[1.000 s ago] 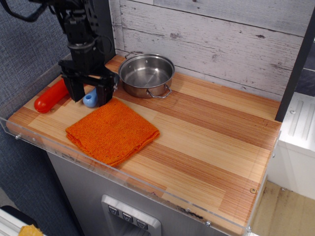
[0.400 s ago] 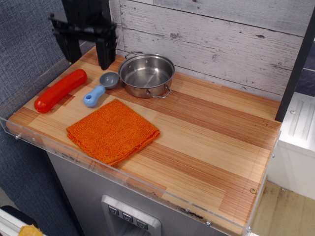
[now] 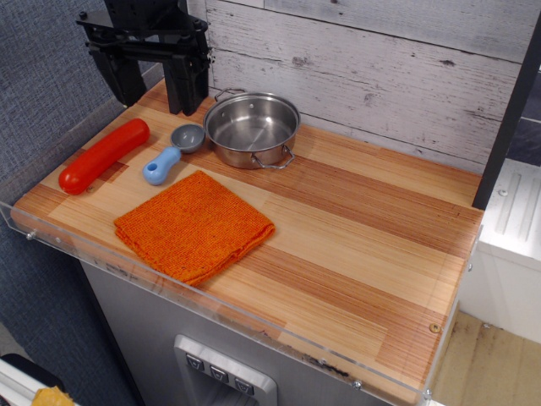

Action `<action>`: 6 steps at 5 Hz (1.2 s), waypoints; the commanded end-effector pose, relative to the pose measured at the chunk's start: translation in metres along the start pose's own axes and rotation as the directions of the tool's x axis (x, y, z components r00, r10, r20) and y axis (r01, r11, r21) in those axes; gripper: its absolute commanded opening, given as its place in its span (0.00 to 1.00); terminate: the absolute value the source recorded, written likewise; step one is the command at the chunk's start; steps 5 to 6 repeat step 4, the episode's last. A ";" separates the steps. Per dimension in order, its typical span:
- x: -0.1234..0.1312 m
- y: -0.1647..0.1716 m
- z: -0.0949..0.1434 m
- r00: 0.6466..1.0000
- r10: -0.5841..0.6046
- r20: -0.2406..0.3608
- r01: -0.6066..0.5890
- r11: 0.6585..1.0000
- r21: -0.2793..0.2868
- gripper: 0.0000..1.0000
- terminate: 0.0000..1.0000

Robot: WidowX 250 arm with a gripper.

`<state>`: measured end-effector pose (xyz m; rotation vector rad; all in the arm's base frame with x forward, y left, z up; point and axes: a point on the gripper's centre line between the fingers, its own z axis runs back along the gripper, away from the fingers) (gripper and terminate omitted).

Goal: Put the blue spoon in between the red object and the cloth

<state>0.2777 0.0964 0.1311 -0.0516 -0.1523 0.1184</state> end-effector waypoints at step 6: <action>0.002 0.002 0.009 0.990 -0.137 0.031 0.133 0.986 0.102 1.00 1.00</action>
